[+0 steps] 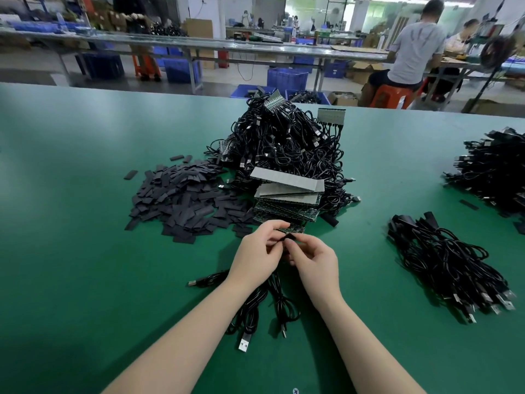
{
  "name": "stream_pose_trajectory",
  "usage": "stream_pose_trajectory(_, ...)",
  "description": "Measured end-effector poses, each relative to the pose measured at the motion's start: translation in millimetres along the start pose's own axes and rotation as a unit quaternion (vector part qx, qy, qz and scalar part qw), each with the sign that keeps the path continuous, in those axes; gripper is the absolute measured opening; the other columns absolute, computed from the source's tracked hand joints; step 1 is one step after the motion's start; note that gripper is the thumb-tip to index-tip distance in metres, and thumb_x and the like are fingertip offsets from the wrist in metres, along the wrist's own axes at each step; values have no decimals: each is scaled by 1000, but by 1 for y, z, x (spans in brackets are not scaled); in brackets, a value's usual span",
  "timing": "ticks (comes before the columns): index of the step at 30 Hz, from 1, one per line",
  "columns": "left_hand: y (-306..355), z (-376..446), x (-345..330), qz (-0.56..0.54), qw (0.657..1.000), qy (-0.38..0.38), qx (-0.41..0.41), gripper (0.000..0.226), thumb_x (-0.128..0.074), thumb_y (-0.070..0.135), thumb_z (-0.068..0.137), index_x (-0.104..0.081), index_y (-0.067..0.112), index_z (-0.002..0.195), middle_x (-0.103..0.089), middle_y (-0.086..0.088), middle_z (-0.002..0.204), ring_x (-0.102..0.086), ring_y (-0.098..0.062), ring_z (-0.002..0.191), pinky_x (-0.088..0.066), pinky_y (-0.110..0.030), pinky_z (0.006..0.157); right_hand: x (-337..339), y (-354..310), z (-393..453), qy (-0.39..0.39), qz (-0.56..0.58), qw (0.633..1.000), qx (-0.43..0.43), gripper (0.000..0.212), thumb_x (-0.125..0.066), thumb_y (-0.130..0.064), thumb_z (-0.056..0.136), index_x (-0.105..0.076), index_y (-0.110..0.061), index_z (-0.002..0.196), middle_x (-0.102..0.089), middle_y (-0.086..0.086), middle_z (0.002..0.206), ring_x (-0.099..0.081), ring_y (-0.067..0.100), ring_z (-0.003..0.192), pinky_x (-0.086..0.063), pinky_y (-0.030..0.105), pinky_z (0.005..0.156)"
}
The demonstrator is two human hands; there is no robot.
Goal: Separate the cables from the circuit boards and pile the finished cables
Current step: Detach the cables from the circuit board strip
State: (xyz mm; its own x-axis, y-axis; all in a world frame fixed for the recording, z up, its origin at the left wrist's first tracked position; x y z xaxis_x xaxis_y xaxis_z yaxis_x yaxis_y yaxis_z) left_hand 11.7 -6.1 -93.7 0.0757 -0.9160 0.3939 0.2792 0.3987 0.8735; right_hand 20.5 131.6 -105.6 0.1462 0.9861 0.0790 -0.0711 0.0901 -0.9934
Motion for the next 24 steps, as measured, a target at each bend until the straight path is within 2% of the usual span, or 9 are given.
stream_pose_trajectory(4,-2,1,-2,-11,1000,5,7,36,-64,10,87,-66,42,104,-69,21,98,-64,8,92,-50,-11,82,4,3,-1,27,10,1000,-7,14,-72,-18,91,-74,-30,84,-76,-6,81,-70,15,76,-57,28,73)
stream_pose_trajectory(6,-3,1,-3,-30,999,5,19,31,-69,11,85,-72,35,105,-70,22,97,-65,8,90,-50,-10,79,6,5,0,39,11,999,-8,12,-72,-19,90,-73,-29,83,-75,-6,80,-68,13,75,-57,33,77)
stream_pose_trajectory(11,-2,-1,-2,-19,1000,5,16,36,-73,12,81,-72,29,113,-70,20,100,-64,7,90,-51,-11,81,6,7,0,43,34,998,-9,13,-73,-15,89,-72,-28,90,-74,-1,81,-68,14,77,-59,41,81)
stream_pose_trajectory(13,-1,-1,-2,-18,1000,2,17,37,-73,12,82,-71,29,115,-68,23,99,-63,9,92,-50,-10,82,6,6,0,40,35,999,-7,14,-74,-15,89,-72,-27,95,-74,-2,81,-68,12,77,-59,40,81)
stream_pose_trajectory(16,0,-2,-2,-11,1000,-1,13,36,-71,12,83,-71,29,115,-67,24,100,-62,12,93,-47,-6,81,5,5,0,26,57,998,-5,24,-74,-11,88,-73,-33,100,-76,-4,84,-68,8,78,-58,31,81)
stream_pose_trajectory(19,1,-1,-1,11,1000,-1,1,37,-69,11,83,-71,31,114,-66,26,97,-61,12,93,-45,-5,81,5,3,-2,9,66,998,-1,30,-74,-11,88,-73,-39,101,-74,-3,82,-65,10,76,-57,32,82)
stream_pose_trajectory(24,0,0,-1,15,1000,-9,-7,38,-68,13,83,-70,37,111,-65,33,93,-61,12,95,-45,-6,84,5,0,-2,-3,98,995,-11,27,-75,-7,87,-75,-31,100,-74,-4,80,-67,8,76,-58,28,81)
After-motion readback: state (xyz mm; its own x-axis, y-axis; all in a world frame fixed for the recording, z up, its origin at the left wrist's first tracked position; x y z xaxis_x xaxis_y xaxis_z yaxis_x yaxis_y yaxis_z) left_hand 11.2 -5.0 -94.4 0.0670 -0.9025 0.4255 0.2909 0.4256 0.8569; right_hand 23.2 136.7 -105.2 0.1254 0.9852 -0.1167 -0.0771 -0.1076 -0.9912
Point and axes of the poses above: each hand's wrist, its own z-axis towards the middle knuckle, its own x-axis out of the back of the hand, y = z × x, the point moved 4 cm from there along z, towards the middle knuckle
